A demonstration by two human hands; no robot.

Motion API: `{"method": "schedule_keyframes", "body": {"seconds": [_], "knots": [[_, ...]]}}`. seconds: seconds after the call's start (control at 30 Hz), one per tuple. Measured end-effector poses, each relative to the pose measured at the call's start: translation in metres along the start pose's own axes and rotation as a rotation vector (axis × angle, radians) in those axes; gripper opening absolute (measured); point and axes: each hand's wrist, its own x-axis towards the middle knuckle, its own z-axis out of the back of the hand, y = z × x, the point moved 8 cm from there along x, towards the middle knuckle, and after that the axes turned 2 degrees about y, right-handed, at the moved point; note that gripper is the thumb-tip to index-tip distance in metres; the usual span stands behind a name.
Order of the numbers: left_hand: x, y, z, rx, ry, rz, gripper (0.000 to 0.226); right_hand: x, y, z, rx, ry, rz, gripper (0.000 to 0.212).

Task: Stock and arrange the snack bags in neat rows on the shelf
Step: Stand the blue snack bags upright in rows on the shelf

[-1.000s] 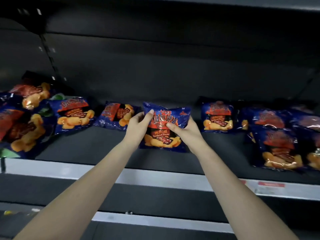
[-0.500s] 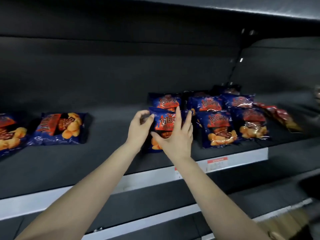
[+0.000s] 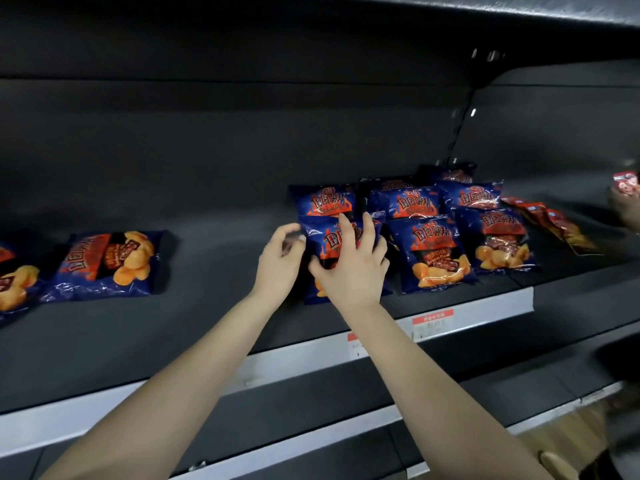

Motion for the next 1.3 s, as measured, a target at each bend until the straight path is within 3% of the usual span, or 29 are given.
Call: {"method": "schedule_keyframes", "body": {"seconds": [0.13,0.23,0.3,0.6,1.0,1.17,1.3], "knots": [[0.006,-0.005,0.01,0.534,-0.065,-0.093,0.039,0.012,-0.006,-0.005,-0.015,-0.008,0.011,0.082],[0.011,0.021,0.002,0.997,0.109,0.038,0.053,0.022,-0.008,-0.014,-0.016,0.034,0.007,0.081],[0.007,0.039,-0.005,1.138,0.217,0.089,0.054,0.027,-0.009,-0.02,-0.019,0.057,-0.006,0.082],[0.015,0.039,0.007,1.103,0.091,0.005,0.043,0.051,-0.008,-0.035,-0.073,0.033,0.002,0.075],[0.013,0.037,-0.001,1.105,0.092,-0.047,0.04,0.059,-0.014,-0.056,-0.128,0.152,0.02,0.081],[0.013,0.037,0.0,1.085,0.095,-0.033,0.041,0.055,-0.013,-0.05,-0.076,0.034,0.015,0.07],[0.013,0.037,0.001,1.069,0.092,-0.033,0.041,0.056,-0.012,-0.035,-0.012,-0.166,0.074,0.059]]}}
